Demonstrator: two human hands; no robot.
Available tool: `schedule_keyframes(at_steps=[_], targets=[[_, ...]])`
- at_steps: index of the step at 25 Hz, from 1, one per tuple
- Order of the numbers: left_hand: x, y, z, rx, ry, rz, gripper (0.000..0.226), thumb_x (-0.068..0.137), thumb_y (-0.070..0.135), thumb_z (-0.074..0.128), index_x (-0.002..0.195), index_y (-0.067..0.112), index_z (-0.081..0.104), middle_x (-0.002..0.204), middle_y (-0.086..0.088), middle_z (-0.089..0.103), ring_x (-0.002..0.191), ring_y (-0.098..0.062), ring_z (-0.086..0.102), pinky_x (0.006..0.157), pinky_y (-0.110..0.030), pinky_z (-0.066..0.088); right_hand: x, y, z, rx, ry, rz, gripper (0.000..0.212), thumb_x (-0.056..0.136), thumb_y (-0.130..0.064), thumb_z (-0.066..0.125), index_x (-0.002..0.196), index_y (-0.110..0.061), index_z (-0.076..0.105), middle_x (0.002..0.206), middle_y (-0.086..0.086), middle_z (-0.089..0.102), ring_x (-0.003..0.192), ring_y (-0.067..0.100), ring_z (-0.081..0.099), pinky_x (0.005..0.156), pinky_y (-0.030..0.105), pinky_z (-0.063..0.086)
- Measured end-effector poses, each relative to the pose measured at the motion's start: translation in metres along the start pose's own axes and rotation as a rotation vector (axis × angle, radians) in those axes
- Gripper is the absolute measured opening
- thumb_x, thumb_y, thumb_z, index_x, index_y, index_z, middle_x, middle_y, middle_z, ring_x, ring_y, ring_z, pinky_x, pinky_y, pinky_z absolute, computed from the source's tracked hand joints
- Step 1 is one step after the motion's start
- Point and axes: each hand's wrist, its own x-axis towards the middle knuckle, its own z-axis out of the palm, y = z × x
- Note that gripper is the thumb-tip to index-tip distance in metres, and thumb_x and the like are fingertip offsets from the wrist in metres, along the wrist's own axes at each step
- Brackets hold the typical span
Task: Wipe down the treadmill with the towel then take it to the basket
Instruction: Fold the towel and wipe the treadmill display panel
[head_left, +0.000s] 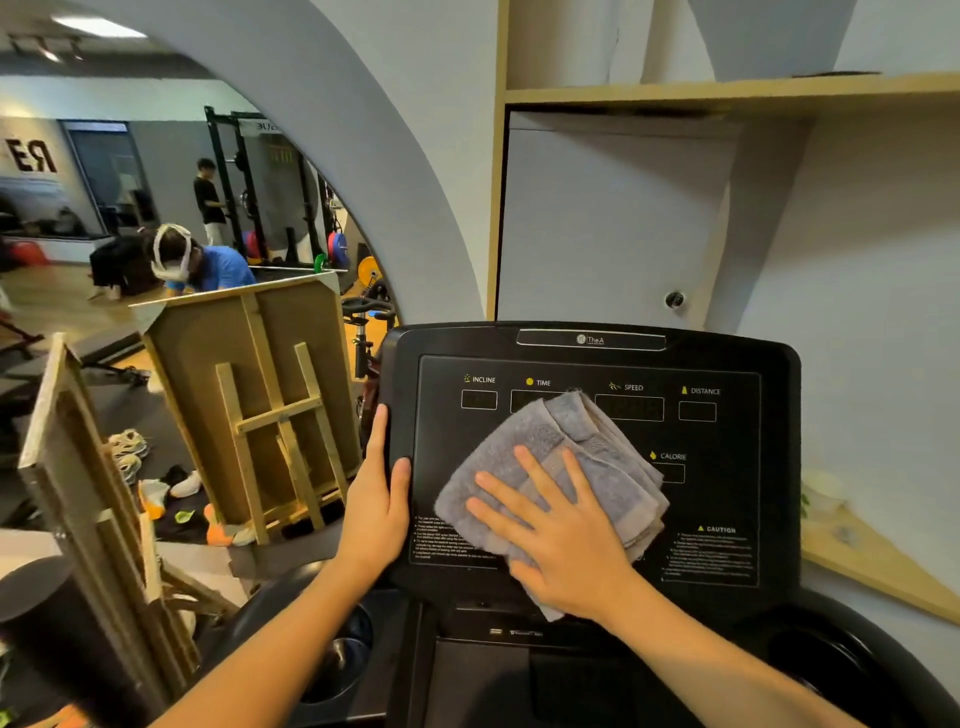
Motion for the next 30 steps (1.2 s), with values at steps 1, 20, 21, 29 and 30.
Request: schedule_keyframes(at_steps=[1, 20, 21, 29, 30], targets=[[0.0, 0.0, 0.0, 0.003, 0.002, 0.006, 0.063, 0.105, 0.031, 0.038, 0.159, 0.033, 0.006, 0.138, 0.029, 0.04, 0.092, 0.022, 0.055, 0.082, 0.003, 0.036, -0.011, 0.008, -0.001, -0.03, -0.004, -0.003, 0.071, 0.091, -0.048, 0.054, 0.156, -0.035, 0.028, 0.166, -0.005, 0.02, 0.153, 0.036, 0.013, 0.114, 0.071, 0.017], [0.043, -0.003, -0.043, -0.198, 0.048, -0.012, 0.06, 0.102, 0.054, 0.025, 0.157, 0.032, 0.02, 0.109, 0.005, 0.069, 0.087, -0.005, 0.07, 0.071, -0.017, 0.055, 0.167, 0.01, -0.025, 0.062, 0.086, 0.422, 0.063, 0.102, -0.05, 0.03, 0.159, -0.031, 0.013, 0.167, -0.007, 0.011, 0.153, 0.037, -0.002, 0.119, 0.063, 0.0], [0.057, 0.002, -0.05, -0.209, 0.078, -0.013, 0.056, 0.103, 0.049, 0.025, 0.156, 0.03, 0.024, 0.109, 0.004, 0.07, 0.088, -0.006, 0.071, 0.071, -0.022, 0.056, 0.167, 0.002, -0.024, 0.064, 0.083, 0.371, 0.063, 0.101, -0.05, 0.032, 0.159, -0.031, 0.015, 0.167, -0.007, 0.012, 0.153, 0.037, -0.002, 0.119, 0.064, 0.0], [0.145, 0.053, -0.049, 0.088, -0.157, 0.157, 0.048, 0.105, 0.044, 0.027, 0.139, 0.026, 0.056, 0.127, -0.002, 0.063, 0.119, -0.015, 0.055, 0.106, -0.042, 0.043, 0.119, -0.065, -0.004, 0.037, -0.1, -0.093, 0.06, 0.098, -0.05, 0.036, 0.154, -0.031, 0.03, 0.163, -0.006, 0.028, 0.153, 0.037, -0.005, 0.119, 0.064, -0.005], [0.145, 0.054, -0.041, 0.136, -0.174, 0.179, 0.045, 0.104, 0.042, 0.03, 0.136, 0.025, 0.057, 0.124, -0.005, 0.061, 0.116, -0.016, 0.054, 0.104, -0.041, 0.042, 0.108, -0.069, -0.002, 0.039, -0.11, -0.123, 0.06, 0.098, -0.049, 0.036, 0.155, -0.03, 0.03, 0.163, -0.006, 0.027, 0.153, 0.037, -0.005, 0.119, 0.064, -0.005]])
